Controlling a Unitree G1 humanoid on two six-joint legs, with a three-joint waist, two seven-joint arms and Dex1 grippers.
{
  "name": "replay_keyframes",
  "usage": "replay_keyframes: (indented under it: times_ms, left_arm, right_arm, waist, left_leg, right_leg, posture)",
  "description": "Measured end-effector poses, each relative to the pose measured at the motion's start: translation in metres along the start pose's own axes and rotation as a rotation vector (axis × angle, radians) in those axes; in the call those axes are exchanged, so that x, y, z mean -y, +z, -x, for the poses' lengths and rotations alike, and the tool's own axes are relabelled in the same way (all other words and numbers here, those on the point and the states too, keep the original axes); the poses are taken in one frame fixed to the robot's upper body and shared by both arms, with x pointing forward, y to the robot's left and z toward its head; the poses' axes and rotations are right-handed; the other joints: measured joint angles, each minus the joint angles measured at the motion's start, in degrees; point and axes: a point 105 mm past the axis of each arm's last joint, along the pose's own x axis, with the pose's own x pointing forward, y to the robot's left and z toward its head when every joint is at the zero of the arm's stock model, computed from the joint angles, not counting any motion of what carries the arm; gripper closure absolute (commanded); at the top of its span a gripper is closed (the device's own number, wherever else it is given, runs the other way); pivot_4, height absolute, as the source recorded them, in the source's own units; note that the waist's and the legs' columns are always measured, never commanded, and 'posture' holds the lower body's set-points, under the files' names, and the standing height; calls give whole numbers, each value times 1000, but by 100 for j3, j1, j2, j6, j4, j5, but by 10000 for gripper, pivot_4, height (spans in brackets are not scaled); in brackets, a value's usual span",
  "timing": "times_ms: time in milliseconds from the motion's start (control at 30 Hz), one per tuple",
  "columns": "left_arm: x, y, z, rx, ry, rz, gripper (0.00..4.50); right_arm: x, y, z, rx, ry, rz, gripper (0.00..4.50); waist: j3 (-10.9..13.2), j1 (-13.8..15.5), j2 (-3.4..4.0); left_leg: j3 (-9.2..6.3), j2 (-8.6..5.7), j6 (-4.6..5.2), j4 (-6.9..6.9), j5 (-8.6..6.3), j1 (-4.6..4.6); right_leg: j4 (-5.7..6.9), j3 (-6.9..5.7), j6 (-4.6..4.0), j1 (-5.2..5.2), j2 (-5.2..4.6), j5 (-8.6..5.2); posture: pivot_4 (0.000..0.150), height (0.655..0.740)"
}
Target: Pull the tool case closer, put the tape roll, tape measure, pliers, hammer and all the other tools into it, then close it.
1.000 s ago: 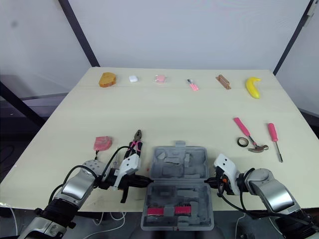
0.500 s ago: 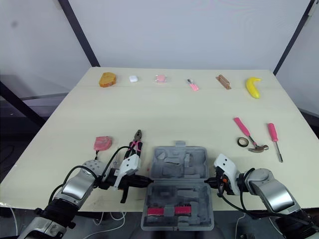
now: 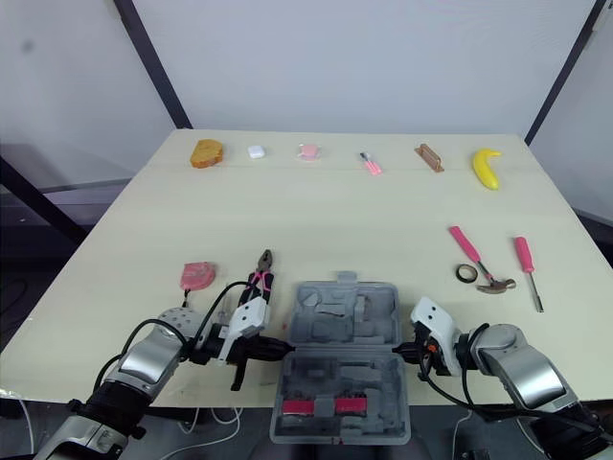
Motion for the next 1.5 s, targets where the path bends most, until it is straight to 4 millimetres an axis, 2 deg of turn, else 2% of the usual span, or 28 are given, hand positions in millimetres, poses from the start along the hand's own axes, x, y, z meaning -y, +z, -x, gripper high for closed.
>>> replay_keyframes:
  times_ms: [200, 333, 433, 600, 700, 800, 933, 967, 1000, 1033, 1067, 1100, 1133, 1167, 1267, 1300, 1367, 1400, 1500]
  left_arm:
    - [-2, 0, 4, 10, 12, 23, 45000]
    - [-5, -1, 13, 11, 40, 35, 45000]
    - [-7, 6, 28, 63, 95, 18, 45000]
    - [-4, 17, 56, 222, 223, 23, 45000]
    - [-4, 22, 73, 298, 298, 26, 45000]
    - [-6, 21, 97, 353, 413, 42, 45000]
    - [-2, 8, 126, 398, 541, 94, 45000]
    - [-1, 7, 136, 429, 588, 108, 39855]
    - [0, 4, 146, 457, 631, 129, 37967]
    - [3, -2, 161, 481, 703, 153, 33882]
    - [6, -8, 168, 477, 739, 170, 29078]
    - [11, -19, 175, 462, 778, 195, 24230]
    - [17, -28, 179, 447, 800, 221, 19388]
    - [19, -32, 179, 441, 806, 232, 15742]
    - [31, -53, 189, 417, 869, 287, 1415]
    - [34, -58, 193, 411, 887, 300, 0]
    - [40, -68, 200, 399, 928, 325, 0]
    - [42, -72, 203, 395, 943, 337, 0]
    - [50, -85, 209, 392, 960, 360, 0]
  right_arm:
    - [0, -10, 11, -14, -7, 15, 44641]
    - [7, -10, 20, 24, -61, 7, 44641]
    - [15, -11, 35, 82, -137, 13, 44641]
    - [24, 3, 66, 311, -273, 97, 44641]
    - [32, 8, 86, 383, -364, 138, 44641]
    - [38, 2, 105, 403, -439, 151, 44641]
    - [40, -20, 129, 410, -505, 103, 44641]
    - [41, -23, 136, 430, -529, 92, 45000]
    - [43, -25, 144, 459, -556, 78, 45000]
    - [45, -30, 159, 501, -616, 57, 45000]
    - [46, -34, 167, 511, -652, 48, 45000]
    - [46, -43, 177, 511, -699, 29, 39835]
    - [45, -50, 185, 509, -731, 14, 36969]
    - [44, -54, 187, 509, -742, 5, 33217]
    - [38, -75, 198, 499, -798, -43, 18253]
    - [37, -81, 201, 492, -811, -56, 13214]
    - [35, -89, 208, 495, -839, -76, 1852]
    - [34, -91, 211, 505, -852, -87, 502]
    - [33, -96, 223, 560, -895, -125, 502]
  waist:
    - [0, 7, 0]
    - [1, 3, 0]
    - [1, 4, -1]
    - [2, -5, 0]
    - [2, -1, -1]
    - [2, 10, 0]
    - [2, 2, 0]
    - [2, 2, 0]
    - [2, 1, 0]
    - [1, -2, 0]
    - [1, -6, 1]
    - [1, -7, 1]
    - [1, -7, 1]
    - [1, -7, 0]
    - [-2, -1, -2]
    - [-2, 3, -2]
    - [-2, 3, -2]
    - [-3, -1, -3]
    - [-7, -12, -4]
  left_leg:
    - [0, -1, 0, 2, 0, 0]
    - [-2, 0, 0, 2, 0, -1]
    - [-8, 0, 0, 1, 0, -1]
    - [-9, 3, 0, 0, 0, 1]
    - [-8, 3, 0, 1, 0, 2]
    - [-7, 3, 0, 0, 0, 3]
    - [-4, 3, 0, -1, 0, 4]
    - [-5, 4, 0, -1, 0, 5]
    - [-5, 5, 0, -2, 0, 7]
    - [-5, 6, 0, -3, 0, 9]
    - [-3, 6, 0, -6, -1, 11]
    - [0, 5, 0, -10, -1, 12]
    - [4, 5, 0, -11, -1, 12]
    - [6, 5, 0, -11, -1, 13]
    - [21, 6, 0, -11, -1, 14]
    - [26, 6, 0, -11, -1, 14]
    - [30, 6, 0, -11, -1, 16]
    - [32, 7, 0, -11, -1, 18]
    - [42, 8, 0, -12, -1, 23]
  right_leg:
    - [0, -1, 0, 1, -1, 0]
    - [0, -1, 0, 1, 0, 0]
    - [-2, 1, 0, 1, -2, 0]
    - [-3, 3, 1, 2, -3, 0]
    - [-2, 3, 1, 3, -4, 0]
    - [-3, 1, 1, 3, -5, 0]
    - [-4, 3, 0, 3, -5, 0]
    - [-4, 3, 0, 3, -6, 0]
    - [-3, 3, 0, 4, -6, 0]
    - [-4, 4, 0, 5, -6, -1]
    - [-4, 7, 0, 5, -6, -1]
    - [-8, 8, -1, 5, -6, -2]
    - [-10, 7, -1, 5, -6, -2]
    - [-11, 6, -1, 6, -6, -2]
    - [-12, 6, -3, 7, -6, -3]
    - [-12, 6, -6, 7, -7, -5]
    - [-13, 8, -8, 7, -8, -7]
    - [-13, 10, -9, 7, -8, -7]
    - [-13, 16, -12, 7, -7, -9]
  posture:
    - [1500, 7400]
    - [1500, 7400]
    - [1500, 7400]
    - [1500, 7400]
    - [1500, 7400]
    - [1500, 7400]
    - [1500, 7400]
    - [1500, 7400]
    - [1500, 7400]
    - [1500, 7400]
    - [1500, 7400]
    - [1500, 7400]
    - [1500, 7400]
    - [1500, 7400]
    - [1500, 7400]
    - [1500, 7400]
    - [1500, 7400]
    - [1500, 7400]
    - [1500, 7400]
